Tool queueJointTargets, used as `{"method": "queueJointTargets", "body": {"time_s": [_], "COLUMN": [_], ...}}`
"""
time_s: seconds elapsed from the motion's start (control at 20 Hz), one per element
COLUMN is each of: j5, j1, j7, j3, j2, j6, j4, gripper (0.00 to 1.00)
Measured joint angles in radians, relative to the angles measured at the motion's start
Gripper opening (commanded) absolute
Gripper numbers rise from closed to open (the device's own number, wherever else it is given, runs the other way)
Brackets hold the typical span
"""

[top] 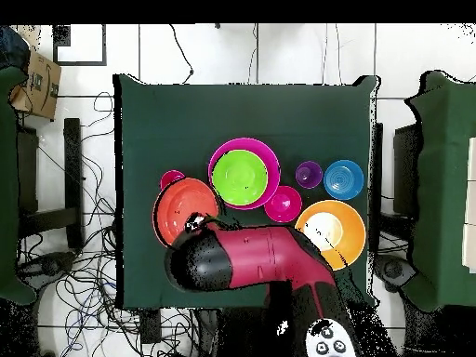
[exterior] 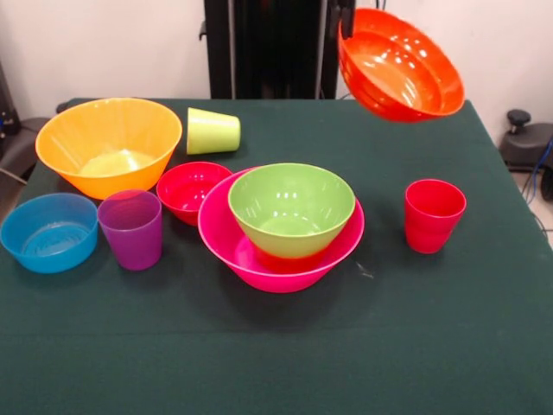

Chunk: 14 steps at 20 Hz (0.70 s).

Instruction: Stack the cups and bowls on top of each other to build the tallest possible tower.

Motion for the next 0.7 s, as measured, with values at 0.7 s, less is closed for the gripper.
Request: {"method": "queueJointTargets", "body": {"time_s": [0.7], "j5": [-0.009], "j1": [-0.066], "j7": [0.0], "j3": [0.09], "j2": [0.1], "j6": [0.139], "j4": [-0.267], "gripper": [0.0]}}
